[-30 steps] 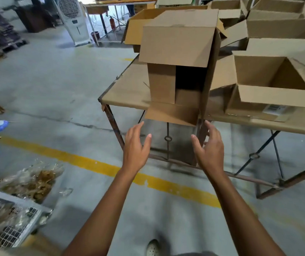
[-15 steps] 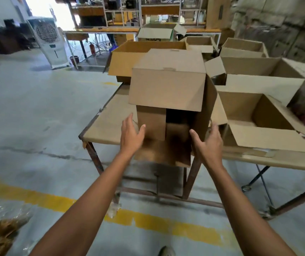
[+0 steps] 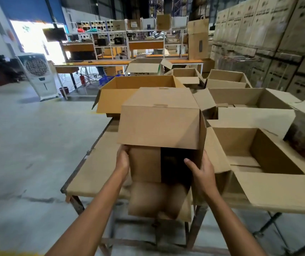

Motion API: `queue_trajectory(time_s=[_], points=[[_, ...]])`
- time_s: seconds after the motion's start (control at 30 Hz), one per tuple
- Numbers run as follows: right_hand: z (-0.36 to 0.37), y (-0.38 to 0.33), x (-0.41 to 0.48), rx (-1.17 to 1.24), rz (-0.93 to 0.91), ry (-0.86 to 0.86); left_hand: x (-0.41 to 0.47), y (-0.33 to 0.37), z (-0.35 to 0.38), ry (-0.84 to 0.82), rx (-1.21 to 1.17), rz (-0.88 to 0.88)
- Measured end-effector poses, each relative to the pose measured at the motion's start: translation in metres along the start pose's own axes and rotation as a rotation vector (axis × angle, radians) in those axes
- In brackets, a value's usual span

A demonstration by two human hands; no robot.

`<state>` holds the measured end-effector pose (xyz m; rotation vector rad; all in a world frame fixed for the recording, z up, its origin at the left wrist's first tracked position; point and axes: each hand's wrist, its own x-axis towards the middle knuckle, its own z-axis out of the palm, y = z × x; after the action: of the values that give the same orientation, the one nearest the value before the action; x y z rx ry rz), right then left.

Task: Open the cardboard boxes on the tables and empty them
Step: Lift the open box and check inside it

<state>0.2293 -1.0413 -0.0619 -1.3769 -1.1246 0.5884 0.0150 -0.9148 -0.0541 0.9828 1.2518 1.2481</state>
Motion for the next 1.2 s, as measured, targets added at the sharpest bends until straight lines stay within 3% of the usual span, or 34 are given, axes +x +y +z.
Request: queue_trajectory(time_s=[0.33, 0.67, 0.8, 0.93, 1.2], points=[[0.009, -0.110, 0.057, 0.014, -0.134, -0.176, 0.023, 0.088, -0.051, -0.208, 0.139, 0.283], [0.021, -0.207, 0.134, -0.013, 0.257, -0.184, 0.055, 0.181, -0.068, -0.289, 0.395, 0.309], [0.036, -0.222, 0.152, -0.075, 0.349, -0.241, 0.066, 0.199, -0.062, -0.324, 0.591, 0.317], [0.051, -0.216, 0.162, -0.128, 0.413, -0.151, 0.080, 0.195, -0.053, -0.367, 0.835, 0.252], [0.034, -0.222, 0.183, -0.406, 0.238, -0.150, 0.083, 0.188, -0.021, -0.479, 1.368, 0.436]])
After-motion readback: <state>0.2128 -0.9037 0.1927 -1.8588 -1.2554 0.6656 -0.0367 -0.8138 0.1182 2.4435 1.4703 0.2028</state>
